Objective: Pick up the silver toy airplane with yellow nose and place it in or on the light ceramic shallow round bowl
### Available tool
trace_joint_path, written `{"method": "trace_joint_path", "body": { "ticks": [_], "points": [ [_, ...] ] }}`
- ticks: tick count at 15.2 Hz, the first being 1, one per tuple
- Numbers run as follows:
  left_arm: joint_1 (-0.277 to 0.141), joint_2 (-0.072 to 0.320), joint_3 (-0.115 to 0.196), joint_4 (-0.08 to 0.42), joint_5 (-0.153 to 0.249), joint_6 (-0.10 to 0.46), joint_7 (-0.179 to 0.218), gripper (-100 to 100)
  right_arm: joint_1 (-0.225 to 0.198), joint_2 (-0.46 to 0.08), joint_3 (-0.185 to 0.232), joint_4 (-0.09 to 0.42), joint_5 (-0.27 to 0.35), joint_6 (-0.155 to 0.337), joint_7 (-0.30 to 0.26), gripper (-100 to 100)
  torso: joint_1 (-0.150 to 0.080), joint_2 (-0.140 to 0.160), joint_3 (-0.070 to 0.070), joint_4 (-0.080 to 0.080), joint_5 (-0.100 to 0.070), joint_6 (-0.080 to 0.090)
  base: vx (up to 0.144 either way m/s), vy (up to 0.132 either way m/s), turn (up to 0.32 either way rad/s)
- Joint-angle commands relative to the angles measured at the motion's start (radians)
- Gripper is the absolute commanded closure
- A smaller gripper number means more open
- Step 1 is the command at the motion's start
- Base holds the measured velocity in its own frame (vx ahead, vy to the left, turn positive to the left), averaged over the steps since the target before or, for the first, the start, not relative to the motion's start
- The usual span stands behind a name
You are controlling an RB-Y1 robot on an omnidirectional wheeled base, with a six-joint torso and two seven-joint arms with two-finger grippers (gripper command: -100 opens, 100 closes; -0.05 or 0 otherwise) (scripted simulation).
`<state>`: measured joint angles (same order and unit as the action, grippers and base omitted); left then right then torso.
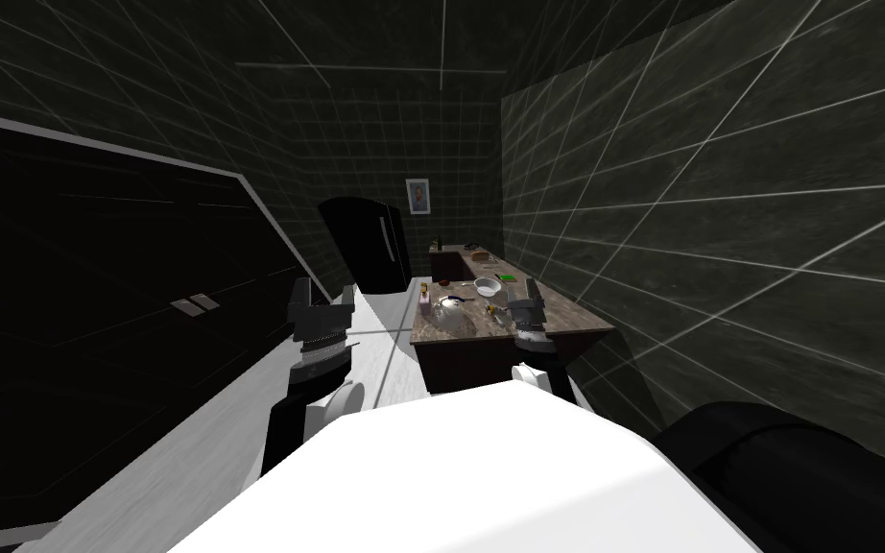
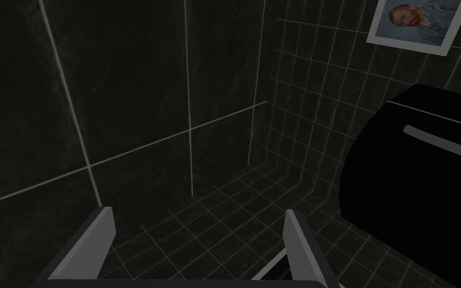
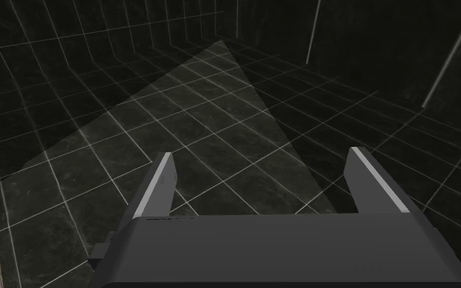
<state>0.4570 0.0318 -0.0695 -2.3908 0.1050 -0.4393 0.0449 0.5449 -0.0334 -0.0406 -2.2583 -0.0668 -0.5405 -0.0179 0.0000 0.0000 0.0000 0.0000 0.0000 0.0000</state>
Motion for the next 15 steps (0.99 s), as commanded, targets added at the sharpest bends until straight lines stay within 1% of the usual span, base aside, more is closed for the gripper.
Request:
{"method": "trace_joint_path", "body": {
  "ticks": [1, 3, 6, 7, 9, 10, 12, 13, 14, 15],
  "points": [
    [0.000, 0.000, 0.000, 0.000, 0.000, 0.000, 0.000, 0, -0.005, -0.032, 0.001, 0.012, 0.017, 0.006, 0.018, -100, 0.000, 0.000, 0.000, 0.000, 0.000, 0.000, 0.000, 0.000, 0.000],
    [0.000, 0.000, 0.000, 0.000, 0.000, 0.000, 0.000, 0, -0.012, -0.060, 0.002, 0.028, 0.042, 0.015, 0.045, -100, 0.000, 0.000, 0.000, 0.000, 0.000, 0.000, 0.007, 0.007, 0.001],
    [0.000, 0.000, 0.000, 0.000, 0.000, 0.000, 0.000, 0, -0.027, -0.100, 0.004, 0.062, 0.097, 0.034, 0.102, -100, 0.000, -0.001, -0.001, 0.000, 0.000, 0.000, 0.012, 0.006, 0.000],
    [0.000, 0.000, 0.000, 0.000, 0.000, 0.000, 0.000, 0, -0.027, -0.100, 0.004, 0.062, 0.097, 0.034, 0.102, -100, 0.000, -0.001, -0.001, 0.000, 0.000, 0.000, 0.012, 0.003, 0.001],
    [0.000, 0.000, 0.000, 0.000, 0.000, 0.000, 0.000, 0, -0.039, -0.125, 0.005, 0.088, 0.143, 0.049, 0.151, -100, 0.000, -0.001, -0.001, 0.000, 0.000, 0.000, 0.011, 0.002, -0.002],
    [0.000, 0.000, 0.000, 0.000, 0.000, 0.000, 0.000, 0, -0.039, -0.125, 0.005, 0.088, 0.143, 0.049, 0.151, -100, 0.000, -0.001, -0.001, 0.000, 0.000, 0.000, 0.011, 0.001, -0.001],
    [0.000, 0.000, 0.000, 0.000, 0.000, 0.000, 0.000, 0, -0.052, -0.149, 0.007, 0.118, 0.194, 0.066, 0.201, -100, 0.000, -0.001, -0.001, 0.000, 0.000, 0.000, 0.011, 0.002, -0.001],
    [0.000, 0.000, 0.000, 0.000, 0.000, 0.000, 0.000, 0, -0.052, -0.149, 0.007, 0.118, 0.194, 0.066, 0.205, -100, 0.000, -0.001, -0.001, 0.000, 0.000, 0.000, 0.012, 0.002, 0.000],
    [0.000, 0.000, 0.000, 0.000, 0.000, 0.000, 0.000, 0, -0.059, -0.160, 0.007, 0.133, 0.222, 0.075, 0.234, -100, 0.000, -0.001, -0.001, 0.000, 0.000, 0.000, 0.012, 0.002, -0.003],
    [0.000, 0.000, 0.000, 0.000, 0.000, 0.000, 0.000, 0, -0.059, -0.160, 0.007, 0.133, 0.222, 0.075, 0.234, -100, 0.000, -0.001, -0.001, 0.000, 0.000, 0.000, 0.011, 0.001, -0.002]
  ]
}}
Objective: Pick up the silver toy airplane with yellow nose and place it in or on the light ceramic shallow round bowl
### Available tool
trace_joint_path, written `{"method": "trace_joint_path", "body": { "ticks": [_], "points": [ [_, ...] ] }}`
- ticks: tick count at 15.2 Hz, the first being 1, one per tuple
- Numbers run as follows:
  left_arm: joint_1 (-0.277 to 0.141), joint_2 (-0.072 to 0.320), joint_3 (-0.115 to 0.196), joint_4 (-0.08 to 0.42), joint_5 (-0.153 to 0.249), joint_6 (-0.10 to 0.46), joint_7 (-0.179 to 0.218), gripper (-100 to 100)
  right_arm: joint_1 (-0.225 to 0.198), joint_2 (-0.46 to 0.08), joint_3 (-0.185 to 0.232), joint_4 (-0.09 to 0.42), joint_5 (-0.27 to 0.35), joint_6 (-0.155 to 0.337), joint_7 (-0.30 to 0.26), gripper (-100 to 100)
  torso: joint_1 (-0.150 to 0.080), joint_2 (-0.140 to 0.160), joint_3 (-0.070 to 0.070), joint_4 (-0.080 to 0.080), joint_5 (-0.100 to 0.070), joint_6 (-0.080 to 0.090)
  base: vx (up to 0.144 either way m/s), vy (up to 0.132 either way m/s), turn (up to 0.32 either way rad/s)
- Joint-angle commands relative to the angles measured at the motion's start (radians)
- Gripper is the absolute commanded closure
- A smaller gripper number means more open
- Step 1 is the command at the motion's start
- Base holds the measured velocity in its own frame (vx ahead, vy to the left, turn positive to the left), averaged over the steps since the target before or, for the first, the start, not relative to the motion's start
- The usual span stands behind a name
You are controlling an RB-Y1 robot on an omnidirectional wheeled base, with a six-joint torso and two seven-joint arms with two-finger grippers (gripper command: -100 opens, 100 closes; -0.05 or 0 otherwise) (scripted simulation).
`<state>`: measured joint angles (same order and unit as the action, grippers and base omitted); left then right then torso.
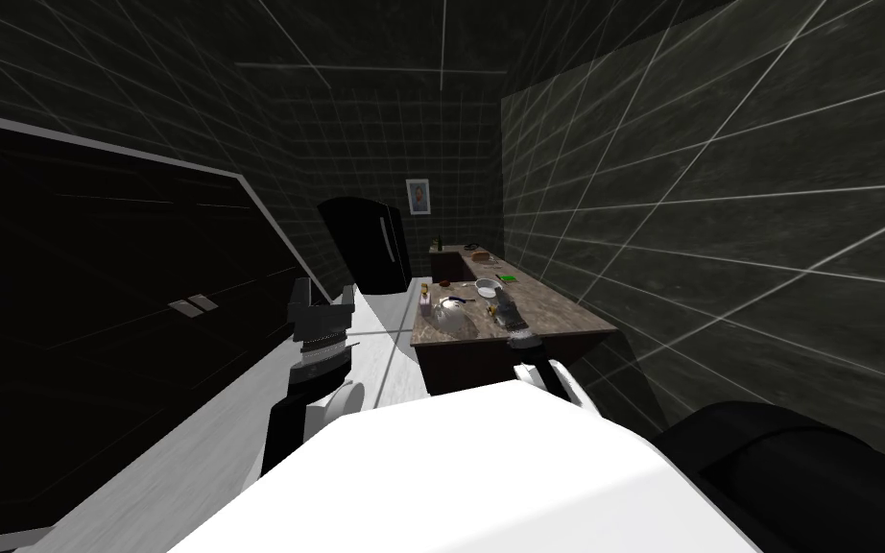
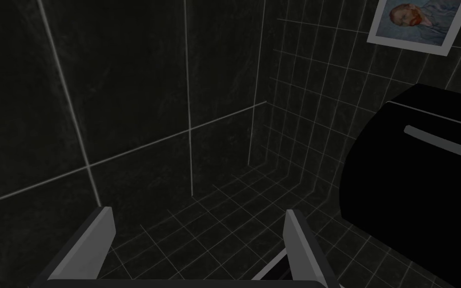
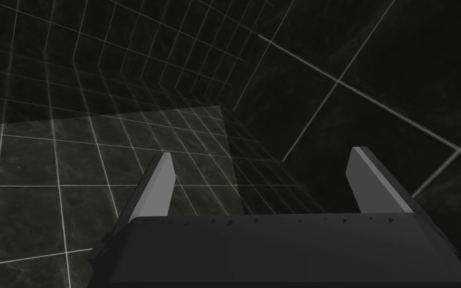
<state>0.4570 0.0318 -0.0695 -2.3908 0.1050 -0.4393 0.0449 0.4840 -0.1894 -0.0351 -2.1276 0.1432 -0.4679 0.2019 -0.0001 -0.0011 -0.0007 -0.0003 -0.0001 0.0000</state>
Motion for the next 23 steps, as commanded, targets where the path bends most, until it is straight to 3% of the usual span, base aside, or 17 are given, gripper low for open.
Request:
{"method": "trace_joint_path", "body": {
  "ticks": [1, 14, 23],
  "points": [
    [0.000, 0.000, 0.000, 0.000, 0.000, 0.000, 0.000, 0, -0.005, -0.015, 0.003, 0.019, 0.040, 0.012, 0.045, -100, 0.000, 0.000, 0.000, 0.000, 0.000, 0.000, 0.011, 0.001, -0.002],
    [0.000, 0.000, 0.000, 0.000, 0.000, 0.000, 0.000, 0, -0.053, -0.086, 0.007, 0.131, 0.227, 0.075, 0.242, -100, 0.000, 0.000, 0.000, 0.000, 0.000, 0.000, 0.010, -0.002, -0.003],
    [0.000, 0.000, 0.000, 0.000, 0.000, 0.000, 0.000, 0, -0.102, -0.160, 0.012, 0.246, 0.393, 0.135, 0.417, -100, 0.000, 0.000, 0.000, 0.000, 0.000, 0.000, 0.012, 0.001, -0.002]
  ]
}}
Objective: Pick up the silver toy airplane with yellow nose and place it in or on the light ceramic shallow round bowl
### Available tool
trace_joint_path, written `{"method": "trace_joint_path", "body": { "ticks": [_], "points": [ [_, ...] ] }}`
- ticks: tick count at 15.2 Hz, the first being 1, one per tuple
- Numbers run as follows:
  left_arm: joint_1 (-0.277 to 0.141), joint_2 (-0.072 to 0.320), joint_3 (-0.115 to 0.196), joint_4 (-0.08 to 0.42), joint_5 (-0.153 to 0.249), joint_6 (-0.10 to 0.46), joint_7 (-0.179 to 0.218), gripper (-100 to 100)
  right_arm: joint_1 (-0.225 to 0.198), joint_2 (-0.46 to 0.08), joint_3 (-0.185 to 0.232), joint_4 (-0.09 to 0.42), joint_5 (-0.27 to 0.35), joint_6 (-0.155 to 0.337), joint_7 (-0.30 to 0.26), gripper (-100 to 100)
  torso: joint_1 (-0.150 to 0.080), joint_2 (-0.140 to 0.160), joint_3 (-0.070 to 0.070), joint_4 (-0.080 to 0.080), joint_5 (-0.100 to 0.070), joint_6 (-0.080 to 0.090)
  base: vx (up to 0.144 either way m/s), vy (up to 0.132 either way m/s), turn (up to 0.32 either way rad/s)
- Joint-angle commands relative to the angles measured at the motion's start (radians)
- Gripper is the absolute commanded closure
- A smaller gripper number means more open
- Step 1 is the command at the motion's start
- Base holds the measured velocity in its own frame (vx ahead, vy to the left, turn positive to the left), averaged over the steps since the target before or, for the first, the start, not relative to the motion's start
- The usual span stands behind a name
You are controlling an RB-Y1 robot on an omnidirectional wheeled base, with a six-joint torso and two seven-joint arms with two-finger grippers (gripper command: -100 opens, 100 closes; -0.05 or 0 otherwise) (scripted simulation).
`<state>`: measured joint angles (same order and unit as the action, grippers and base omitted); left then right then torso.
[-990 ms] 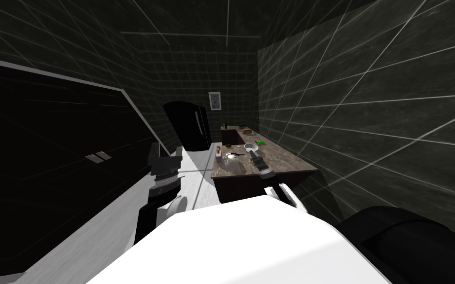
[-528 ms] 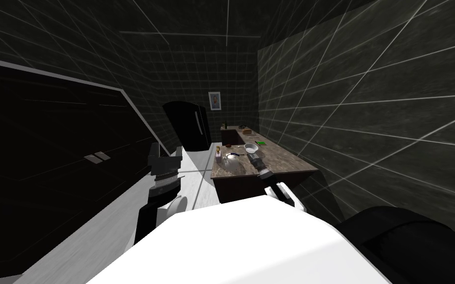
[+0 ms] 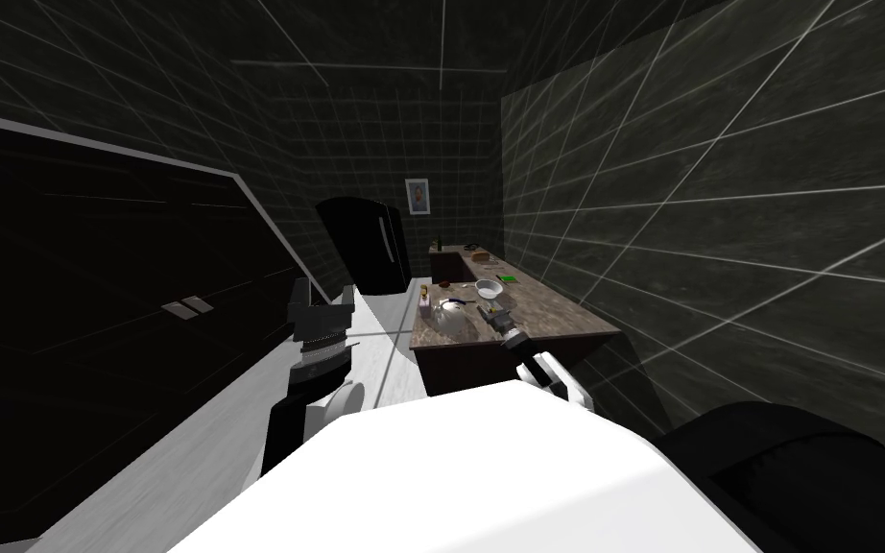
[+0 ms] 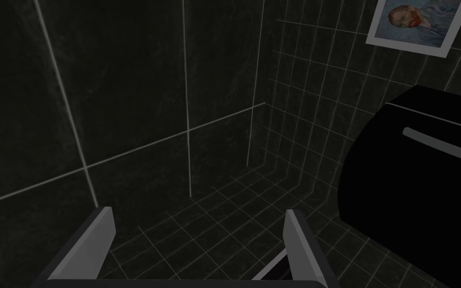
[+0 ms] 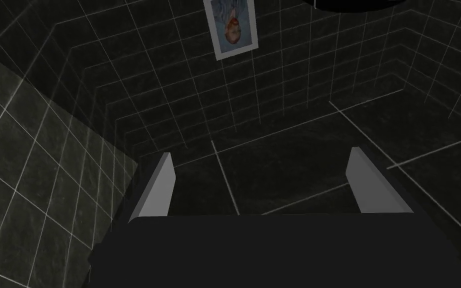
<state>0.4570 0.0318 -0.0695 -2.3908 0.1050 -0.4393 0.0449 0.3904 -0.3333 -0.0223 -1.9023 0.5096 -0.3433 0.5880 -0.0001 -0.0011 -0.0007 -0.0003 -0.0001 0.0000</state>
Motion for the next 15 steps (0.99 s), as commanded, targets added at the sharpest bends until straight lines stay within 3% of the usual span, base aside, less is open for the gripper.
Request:
{"method": "trace_joint_path", "body": {
  "ticks": [1, 10, 15],
  "points": [
    [0.000, 0.000, 0.000, 0.000, 0.000, 0.000, 0.000, 0, -0.009, -0.016, -0.001, 0.021, 0.026, 0.011, 0.031, -100, 0.000, 0.000, 0.000, 0.000, 0.000, 0.000, 0.013, 0.005, -0.001],
    [0.000, 0.000, 0.000, 0.000, 0.000, 0.000, 0.000, 0, -0.062, -0.094, 0.003, 0.146, 0.188, 0.072, 0.202, -100, 0.000, 0.000, 0.000, 0.000, 0.000, 0.000, 0.012, 0.006, 0.000],
    [0.000, 0.000, 0.000, 0.000, 0.000, 0.000, 0.000, 0, -0.082, -0.125, 0.006, 0.193, 0.248, 0.095, 0.264, -100, 0.000, 0.000, 0.000, 0.000, 0.000, 0.000, 0.010, 0.007, 0.001]
  ]
}}
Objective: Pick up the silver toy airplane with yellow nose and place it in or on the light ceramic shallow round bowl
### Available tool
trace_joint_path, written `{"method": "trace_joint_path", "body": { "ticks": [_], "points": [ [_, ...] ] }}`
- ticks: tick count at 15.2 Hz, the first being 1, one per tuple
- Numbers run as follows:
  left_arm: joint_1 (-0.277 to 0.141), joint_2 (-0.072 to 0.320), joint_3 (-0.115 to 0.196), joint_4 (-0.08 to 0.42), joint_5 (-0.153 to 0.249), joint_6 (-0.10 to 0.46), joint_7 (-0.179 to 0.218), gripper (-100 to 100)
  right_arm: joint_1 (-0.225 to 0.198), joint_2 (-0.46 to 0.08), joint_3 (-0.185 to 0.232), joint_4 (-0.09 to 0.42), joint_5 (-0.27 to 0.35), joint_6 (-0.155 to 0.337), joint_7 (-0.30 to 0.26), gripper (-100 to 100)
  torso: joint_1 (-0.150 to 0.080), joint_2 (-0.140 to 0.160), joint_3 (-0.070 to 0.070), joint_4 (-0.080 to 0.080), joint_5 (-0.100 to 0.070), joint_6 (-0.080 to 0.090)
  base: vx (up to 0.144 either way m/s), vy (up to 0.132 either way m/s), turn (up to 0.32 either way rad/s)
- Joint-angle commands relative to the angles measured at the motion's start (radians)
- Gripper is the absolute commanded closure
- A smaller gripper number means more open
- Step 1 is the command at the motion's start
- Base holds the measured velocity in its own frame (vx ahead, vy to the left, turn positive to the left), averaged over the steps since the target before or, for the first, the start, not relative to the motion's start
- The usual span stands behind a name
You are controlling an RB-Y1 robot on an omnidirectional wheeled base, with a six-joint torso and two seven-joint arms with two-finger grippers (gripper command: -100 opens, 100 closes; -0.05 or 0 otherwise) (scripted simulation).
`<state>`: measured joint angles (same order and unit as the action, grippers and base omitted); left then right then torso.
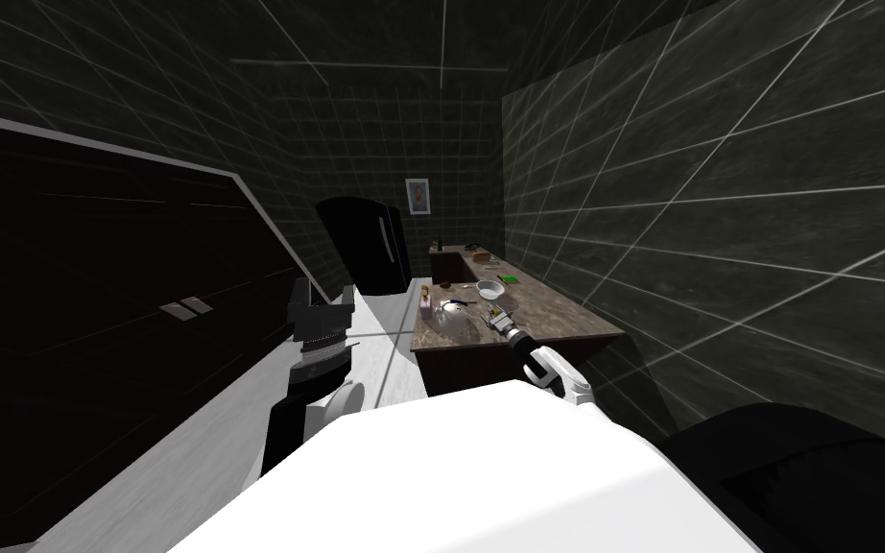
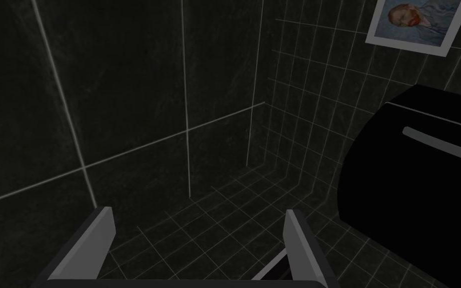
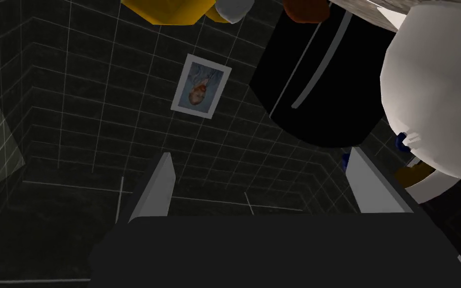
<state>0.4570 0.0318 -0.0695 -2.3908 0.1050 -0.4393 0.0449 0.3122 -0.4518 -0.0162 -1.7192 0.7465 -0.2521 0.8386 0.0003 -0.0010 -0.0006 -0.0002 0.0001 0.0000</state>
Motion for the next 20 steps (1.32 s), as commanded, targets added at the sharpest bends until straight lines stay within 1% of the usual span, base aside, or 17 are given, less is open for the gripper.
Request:
{"method": "trace_joint_path", "body": {
  "ticks": [1, 2, 4, 5, 7, 8, 12, 14, 15, 16, 17, 20],
  "points": [
    [0.000, 0.000, 0.000, 0.000, 0.000, 0.000, 0.000, 0, -0.013, -0.021, 0.001, 0.032, 0.039, 0.015, 0.043, -100, 0.000, 0.000, 0.000, 0.000, 0.000, 0.000, 0.011, 0.011, 0.003],
    [0.000, 0.000, 0.000, 0.000, 0.000, 0.000, 0.000, 0, -0.013, -0.021, 0.001, 0.032, 0.039, 0.015, 0.043, -100, 0.000, 0.000, 0.000, 0.000, 0.000, 0.000, 0.011, 0.010, 0.002],
    [0.000, 0.000, 0.000, 0.000, 0.000, 0.000, 0.000, 0, -0.030, -0.049, 0.003, 0.072, 0.090, 0.034, 0.095, -100, 0.000, 0.000, 0.000, 0.000, 0.000, 0.000, 0.012, 0.012, 0.003],
    [0.000, 0.000, 0.000, 0.000, 0.000, 0.000, 0.000, 0, -0.030, -0.049, 0.003, 0.072, 0.090, 0.034, 0.097, -100, 0.000, 0.000, 0.000, 0.000, 0.000, 0.000, 0.011, 0.011, 0.004],
    [0.000, 0.000, 0.000, 0.000, 0.000, 0.000, 0.000, 0, -0.044, -0.074, 0.005, 0.105, 0.133, 0.050, 0.142, -100, 0.000, 0.000, 0.000, 0.000, 0.000, 0.000, 0.013, 0.011, 0.002],
    [0.000, 0.000, 0.000, 0.000, 0.000, 0.000, 0.000, 0, -0.044, -0.074, 0.005, 0.105, 0.133, 0.050, 0.142, -100, 0.000, 0.000, 0.000, 0.000, 0.000, 0.000, 0.014, 0.012, 0.005],
    [0.000, 0.000, 0.000, 0.000, 0.000, 0.000, 0.000, 0, -0.060, -0.108, 0.009, 0.151, 0.193, 0.072, 0.205, -100, 0.000, 0.000, 0.000, 0.000, 0.000, 0.000, 0.008, 0.011, -0.010],
    [0.000, 0.000, 0.000, 0.000, 0.000, 0.000, 0.000, 0, -0.060, -0.116, 0.013, 0.166, 0.210, 0.078, 0.223, -100, 0.000, 0.001, 0.000, 0.000, 0.000, 0.000, 0.000, 0.000, 0.000],
    [0.000, 0.000, 0.000, 0.000, 0.000, 0.000, 0.000, 0, -0.058, -0.115, 0.015, 0.149, 0.199, 0.080, 0.205, -100, 0.000, 0.001, 0.000, 0.000, 0.000, 0.000, 0.000, 0.000, 0.000],
    [0.000, 0.000, 0.000, 0.000, 0.000, 0.000, 0.000, 0, -0.058, -0.116, 0.016, 0.151, 0.201, 0.082, 0.209, -100, 0.000, 0.001, 0.001, 0.000, 0.000, 0.000, 0.000, 0.000, 0.000],
    [0.000, 0.000, 0.000, 0.000, 0.000, 0.000, 0.000, 0, -0.057, -0.116, 0.016, 0.151, 0.201, 0.083, 0.209, 100, 0.000, 0.001, 0.001, 0.000, 0.000, 0.000, 0.000, 0.000, 0.000],
    [0.000, 0.000, 0.000, 0.000, 0.000, 0.000, 0.000, 0, -0.058, -0.116, 0.016, 0.151, 0.202, 0.082, 0.210, 100, -0.001, 0.001, 0.001, 0.000, 0.000, 0.000, 0.000, 0.000, 0.000]
  ]
}}
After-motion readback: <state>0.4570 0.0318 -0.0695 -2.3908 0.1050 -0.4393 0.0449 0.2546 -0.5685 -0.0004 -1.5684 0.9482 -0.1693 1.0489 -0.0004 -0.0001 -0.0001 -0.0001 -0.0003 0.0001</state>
